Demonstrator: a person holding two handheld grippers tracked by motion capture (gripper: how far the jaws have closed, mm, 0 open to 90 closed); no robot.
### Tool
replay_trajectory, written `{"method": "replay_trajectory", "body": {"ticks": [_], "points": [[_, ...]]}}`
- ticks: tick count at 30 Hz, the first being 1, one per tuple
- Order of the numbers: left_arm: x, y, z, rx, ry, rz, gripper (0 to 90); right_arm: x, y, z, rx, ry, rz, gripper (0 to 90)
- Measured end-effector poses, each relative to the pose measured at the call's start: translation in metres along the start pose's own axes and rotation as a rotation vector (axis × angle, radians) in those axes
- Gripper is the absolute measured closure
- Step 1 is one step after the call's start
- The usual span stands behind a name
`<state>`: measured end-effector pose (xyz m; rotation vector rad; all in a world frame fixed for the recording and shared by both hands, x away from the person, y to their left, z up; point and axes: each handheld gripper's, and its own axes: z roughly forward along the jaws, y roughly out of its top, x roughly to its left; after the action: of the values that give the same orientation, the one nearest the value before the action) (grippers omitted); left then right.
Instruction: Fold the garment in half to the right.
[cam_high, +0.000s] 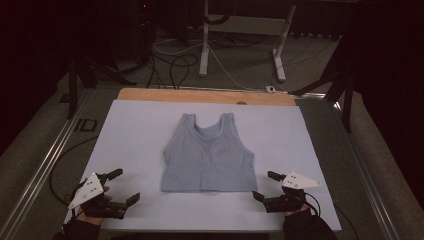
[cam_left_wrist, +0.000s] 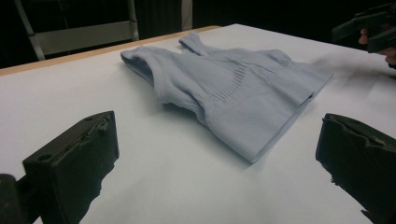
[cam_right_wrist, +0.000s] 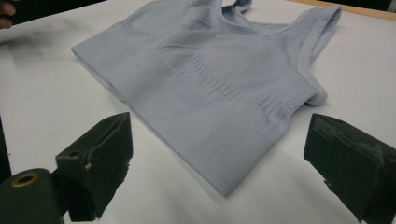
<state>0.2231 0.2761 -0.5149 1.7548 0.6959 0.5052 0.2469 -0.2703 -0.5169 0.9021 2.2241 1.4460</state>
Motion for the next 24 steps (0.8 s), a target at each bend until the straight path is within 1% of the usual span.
{"method": "replay_trajectory", "body": {"ticks": [6, 7, 8, 10, 11, 13, 15, 18, 20, 22, 24], "points": [[-0.0003, 0.0004, 0.0004, 0.007, -0.008, -0.002, 0.0, 0.003, 0.0037, -0.0004, 0.0, -0.015, -0.018, 8.1], [-0.0008, 0.0005, 0.0008, 0.015, -0.018, -0.001, 0.0, 0.0039, 0.0043, -0.0001, 0.001, -0.015, -0.017, 8.1], [-0.0008, 0.0005, 0.0008, 0.015, -0.018, -0.001, 0.0, 0.004, 0.0048, 0.0001, 0.005, -0.016, -0.022, 8.1], [-0.0014, 0.0005, 0.0015, 0.018, -0.021, -0.004, 0.0, 0.0043, 0.0056, 0.0011, 0.016, -0.011, -0.015, 8.1], [-0.0018, 0.0008, 0.0017, 0.019, -0.023, -0.004, 0.1, 0.0045, 0.0055, 0.0015, 0.019, -0.017, -0.024, 8.1], [-0.0023, 0.0012, 0.0018, 0.019, -0.025, 0.004, 0.1, 0.0054, 0.0062, 0.0016, 0.019, -0.017, -0.023, 8.1], [-0.0019, 0.0013, 0.0018, 0.02, -0.024, 0.0, 0.0, 0.0054, 0.0068, 0.0012, 0.014, -0.025, -0.022, 8.1], [-0.0024, 0.0019, 0.0019, 0.022, -0.03, -0.002, 0.0, 0.0051, 0.0067, 0.0018, 0.024, -0.019, -0.018, 8.1], [-0.0029, 0.0024, 0.0024, 0.02, -0.034, -0.005, 0.0, 0.0045, 0.0059, 0.0026, 0.027, -0.004, -0.008, 8.1], [-0.0028, 0.0027, 0.0029, 0.018, -0.043, -0.017, 0.0, 0.0052, 0.0057, 0.0032, 0.03, -0.012, -0.014, 8.1], [-0.003, 0.0034, 0.0023, 0.02, -0.042, -0.015, 0.0, 0.0061, 0.0063, 0.0033, 0.028, -0.009, -0.009, 8.1]]}}
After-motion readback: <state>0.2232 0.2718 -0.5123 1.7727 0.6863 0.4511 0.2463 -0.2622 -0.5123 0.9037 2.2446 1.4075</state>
